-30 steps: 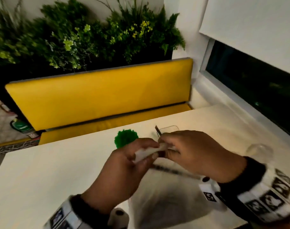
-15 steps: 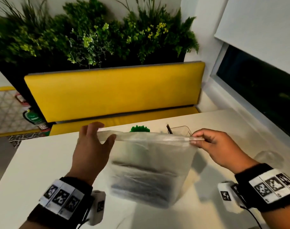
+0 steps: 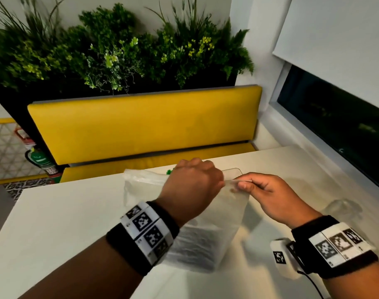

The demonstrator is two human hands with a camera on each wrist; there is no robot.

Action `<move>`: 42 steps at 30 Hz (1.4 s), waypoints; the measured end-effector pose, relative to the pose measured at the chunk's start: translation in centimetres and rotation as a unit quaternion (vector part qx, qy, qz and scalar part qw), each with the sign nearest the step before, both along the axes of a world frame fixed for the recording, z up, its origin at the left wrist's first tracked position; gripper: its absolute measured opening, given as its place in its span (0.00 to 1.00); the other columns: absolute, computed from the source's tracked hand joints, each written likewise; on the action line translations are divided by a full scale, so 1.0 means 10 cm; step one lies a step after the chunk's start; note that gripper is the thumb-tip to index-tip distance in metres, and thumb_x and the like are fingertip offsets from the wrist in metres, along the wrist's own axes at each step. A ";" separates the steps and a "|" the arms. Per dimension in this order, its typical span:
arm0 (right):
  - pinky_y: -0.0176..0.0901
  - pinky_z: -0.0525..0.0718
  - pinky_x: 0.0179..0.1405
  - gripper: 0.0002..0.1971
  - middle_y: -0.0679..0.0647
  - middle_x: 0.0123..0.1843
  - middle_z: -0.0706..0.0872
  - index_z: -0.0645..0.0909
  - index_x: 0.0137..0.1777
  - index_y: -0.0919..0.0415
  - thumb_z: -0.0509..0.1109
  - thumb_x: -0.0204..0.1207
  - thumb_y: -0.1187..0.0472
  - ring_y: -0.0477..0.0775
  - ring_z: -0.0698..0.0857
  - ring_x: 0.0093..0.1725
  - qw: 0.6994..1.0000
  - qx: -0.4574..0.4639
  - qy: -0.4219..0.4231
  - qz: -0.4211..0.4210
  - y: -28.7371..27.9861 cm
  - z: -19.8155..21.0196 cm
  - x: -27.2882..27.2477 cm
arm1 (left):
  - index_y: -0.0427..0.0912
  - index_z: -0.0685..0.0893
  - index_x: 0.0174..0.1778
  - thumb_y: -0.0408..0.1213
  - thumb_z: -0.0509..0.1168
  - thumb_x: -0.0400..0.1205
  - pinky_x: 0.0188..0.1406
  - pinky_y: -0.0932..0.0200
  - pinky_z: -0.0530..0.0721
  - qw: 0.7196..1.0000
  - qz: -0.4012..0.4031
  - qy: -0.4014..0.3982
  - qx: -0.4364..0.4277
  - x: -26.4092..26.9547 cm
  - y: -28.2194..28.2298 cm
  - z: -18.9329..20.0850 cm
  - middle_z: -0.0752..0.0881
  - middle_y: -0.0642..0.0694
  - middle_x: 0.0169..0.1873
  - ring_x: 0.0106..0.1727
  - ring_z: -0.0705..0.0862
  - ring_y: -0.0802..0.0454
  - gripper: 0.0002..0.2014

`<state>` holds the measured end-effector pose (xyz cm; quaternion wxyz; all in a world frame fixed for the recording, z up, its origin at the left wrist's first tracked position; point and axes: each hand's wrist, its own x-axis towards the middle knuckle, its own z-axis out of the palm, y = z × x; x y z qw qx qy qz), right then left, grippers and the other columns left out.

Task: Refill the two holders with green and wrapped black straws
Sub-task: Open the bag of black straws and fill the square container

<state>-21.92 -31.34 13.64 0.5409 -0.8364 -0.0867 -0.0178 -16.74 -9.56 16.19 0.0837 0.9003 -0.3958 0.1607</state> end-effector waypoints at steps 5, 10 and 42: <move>0.34 0.83 0.54 0.09 0.50 0.46 0.93 0.90 0.47 0.46 0.67 0.78 0.49 0.47 0.89 0.49 0.999 0.019 -0.020 -0.039 -0.24 0.02 -0.12 | 0.52 0.87 0.44 0.52 0.59 0.84 0.44 0.46 0.80 0.998 0.030 -0.016 0.048 0.19 0.74 0.09 0.87 0.53 0.44 0.47 0.85 0.44 0.14; 0.37 0.85 0.48 0.25 0.54 0.45 0.92 0.90 0.46 0.49 0.69 0.68 0.29 0.47 0.88 0.45 0.997 0.043 -0.030 -0.063 -0.42 0.00 -0.20 | 0.58 0.88 0.45 0.58 0.51 0.83 0.44 0.50 0.82 0.993 0.084 0.038 0.074 0.29 1.45 0.18 0.90 0.58 0.43 0.46 0.87 0.48 0.20; 0.42 0.76 0.34 0.14 0.43 0.31 0.80 0.74 0.39 0.47 0.60 0.82 0.41 0.49 0.80 0.35 0.972 -0.224 0.049 -0.041 0.11 0.27 0.16 | 0.48 0.87 0.48 0.39 0.66 0.85 0.51 0.46 0.81 0.988 -0.108 -0.106 0.005 -0.28 0.68 -0.02 0.85 0.49 0.37 0.38 0.83 0.43 0.05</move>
